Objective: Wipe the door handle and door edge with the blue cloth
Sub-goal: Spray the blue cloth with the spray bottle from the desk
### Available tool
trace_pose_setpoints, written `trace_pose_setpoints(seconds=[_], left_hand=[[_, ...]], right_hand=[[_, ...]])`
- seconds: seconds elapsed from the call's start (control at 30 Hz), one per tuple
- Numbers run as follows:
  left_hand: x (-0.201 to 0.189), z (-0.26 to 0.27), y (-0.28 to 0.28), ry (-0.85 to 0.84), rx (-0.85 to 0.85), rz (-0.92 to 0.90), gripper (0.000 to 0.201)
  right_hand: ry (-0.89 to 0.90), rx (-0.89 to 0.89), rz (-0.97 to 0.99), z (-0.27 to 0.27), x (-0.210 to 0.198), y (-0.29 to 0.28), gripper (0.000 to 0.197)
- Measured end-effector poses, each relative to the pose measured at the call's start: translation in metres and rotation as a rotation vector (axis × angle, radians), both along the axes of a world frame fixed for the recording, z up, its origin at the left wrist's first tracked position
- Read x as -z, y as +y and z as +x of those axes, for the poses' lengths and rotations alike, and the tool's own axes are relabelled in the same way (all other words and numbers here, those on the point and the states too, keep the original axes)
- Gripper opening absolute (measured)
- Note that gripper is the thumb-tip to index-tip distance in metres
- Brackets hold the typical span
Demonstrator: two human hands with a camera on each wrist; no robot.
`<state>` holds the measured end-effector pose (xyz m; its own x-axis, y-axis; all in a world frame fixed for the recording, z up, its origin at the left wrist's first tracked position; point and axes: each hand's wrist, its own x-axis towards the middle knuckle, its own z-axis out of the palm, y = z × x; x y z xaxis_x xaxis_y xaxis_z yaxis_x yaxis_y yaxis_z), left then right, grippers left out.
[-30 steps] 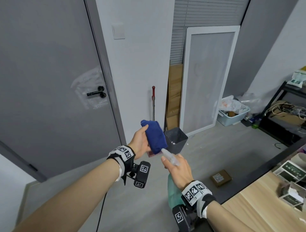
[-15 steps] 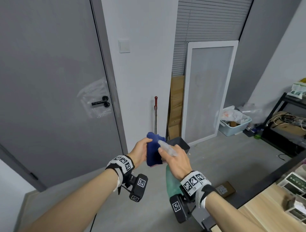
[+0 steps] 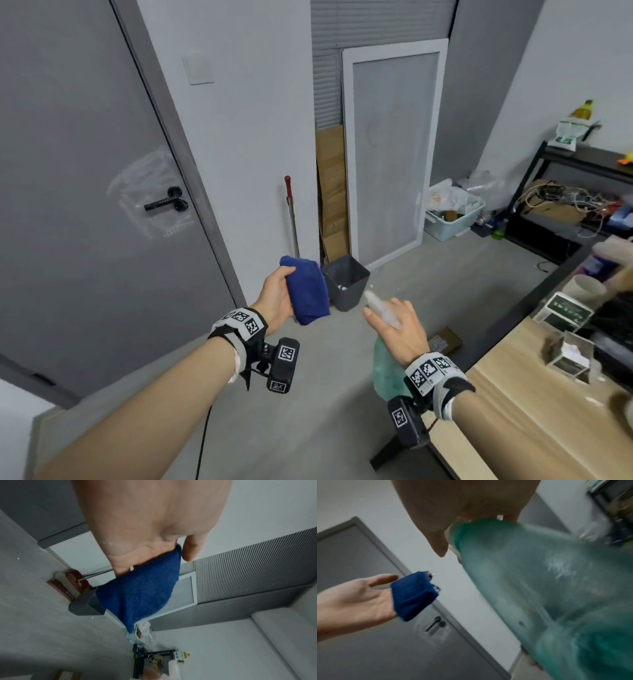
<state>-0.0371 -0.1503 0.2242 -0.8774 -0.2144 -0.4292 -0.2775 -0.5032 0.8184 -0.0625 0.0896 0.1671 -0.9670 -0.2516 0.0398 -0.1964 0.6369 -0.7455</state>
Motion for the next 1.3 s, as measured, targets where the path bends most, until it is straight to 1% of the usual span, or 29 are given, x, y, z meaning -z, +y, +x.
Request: trace_pose_setpoints(seconds=[0.03, 0.1, 0.17, 0.2, 0.23, 0.3, 0.33, 0.4, 0.47, 0.63, 0.77, 0.83, 0.87, 0.93, 1.0, 1.03, 1.07, 1.13, 1.17, 1.23, 1.3], left_hand=[[0.005, -0.003, 0.007, -0.017, 0.017, -0.01, 0.043], [0.017, -0.01, 0.025, -0.054, 0.058, -0.034, 0.043], [0.032, -0.017, 0.047, -0.086, 0.097, -0.041, 0.043], [0.04, -0.019, 0.059, -0.108, 0.12, -0.048, 0.043], [0.049, -0.021, 0.071, -0.13, 0.139, -0.049, 0.043], [0.065, -0.024, 0.094, -0.163, 0.188, -0.059, 0.04], [0.073, -0.025, 0.105, -0.177, 0.217, -0.07, 0.038], [0.084, -0.026, 0.127, -0.204, 0.264, -0.07, 0.034], [0.094, -0.026, 0.147, -0.232, 0.309, -0.06, 0.029], [0.114, -0.031, 0.174, -0.272, 0.333, -0.048, 0.031], [0.127, -0.031, 0.175, -0.309, 0.356, -0.051, 0.028], [0.128, -0.026, 0.168, -0.322, 0.401, -0.146, 0.021], [0.126, -0.022, 0.164, -0.306, 0.428, -0.241, 0.022], [0.125, -0.016, 0.151, -0.253, 0.492, -0.391, 0.033], [0.121, -0.009, 0.136, -0.207, 0.577, -0.482, 0.04], [0.119, -0.004, 0.128, -0.195, 0.604, -0.513, 0.041], [0.116, 0.001, 0.118, -0.189, 0.62, -0.535, 0.043], [0.112, 0.013, 0.096, -0.178, 0.649, -0.561, 0.046], [0.111, 0.019, 0.082, -0.17, 0.67, -0.572, 0.046], [0.104, 0.033, 0.055, -0.167, 0.7, -0.604, 0.046], [0.094, 0.048, 0.023, -0.168, 0.715, -0.639, 0.046]], right_hand=[[-0.027, 0.099, -0.005, -0.002, 0.006, 0.018, 0.038], [-0.081, 0.268, -0.01, -0.004, 0.022, 0.057, 0.049], [-0.102, 0.367, -0.01, -0.007, 0.04, 0.095, 0.058], [-0.09, 0.399, -0.01, -0.008, 0.049, 0.113, 0.059], [-0.078, 0.426, -0.002, -0.008, 0.059, 0.129, 0.057], [-0.05, 0.48, 0.016, -0.007, 0.07, 0.157, 0.038], [-0.039, 0.51, 0.022, -0.007, 0.074, 0.169, 0.032], [-0.065, 0.574, 0.034, -0.008, 0.088, 0.19, 0.034], [-0.099, 0.596, 0.045, -0.008, 0.105, 0.207, 0.034], [-0.137, 0.591, 0.032, -0.01, 0.134, 0.229, 0.027], [-0.1, 0.613, 0.071, -0.013, 0.136, 0.234, 0.037], [-0.059, 0.633, 0.078, -0.014, 0.127, 0.229, 0.037], [-0.019, 0.639, 0.066, -0.015, 0.12, 0.224, 0.037], [0.127, 0.632, -0.004, -0.017, 0.102, 0.207, 0.034], [0.263, 0.557, -0.084, -0.021, 0.085, 0.182, 0.028], [0.276, 0.485, -0.135, -0.023, 0.077, 0.166, 0.024], [0.238, 0.395, -0.185, -0.025, 0.072, 0.147, 0.02], [0.04, 0.171, -0.242, -0.027, 0.063, 0.103, 0.015], [-0.08, 0.04, -0.232, -0.026, 0.06, 0.079, 0.018], [-0.265, -0.195, -0.148, -0.021, 0.058, 0.03, 0.029], [-0.371, -0.378, -0.101, -0.011, 0.056, -0.018, 0.034]])
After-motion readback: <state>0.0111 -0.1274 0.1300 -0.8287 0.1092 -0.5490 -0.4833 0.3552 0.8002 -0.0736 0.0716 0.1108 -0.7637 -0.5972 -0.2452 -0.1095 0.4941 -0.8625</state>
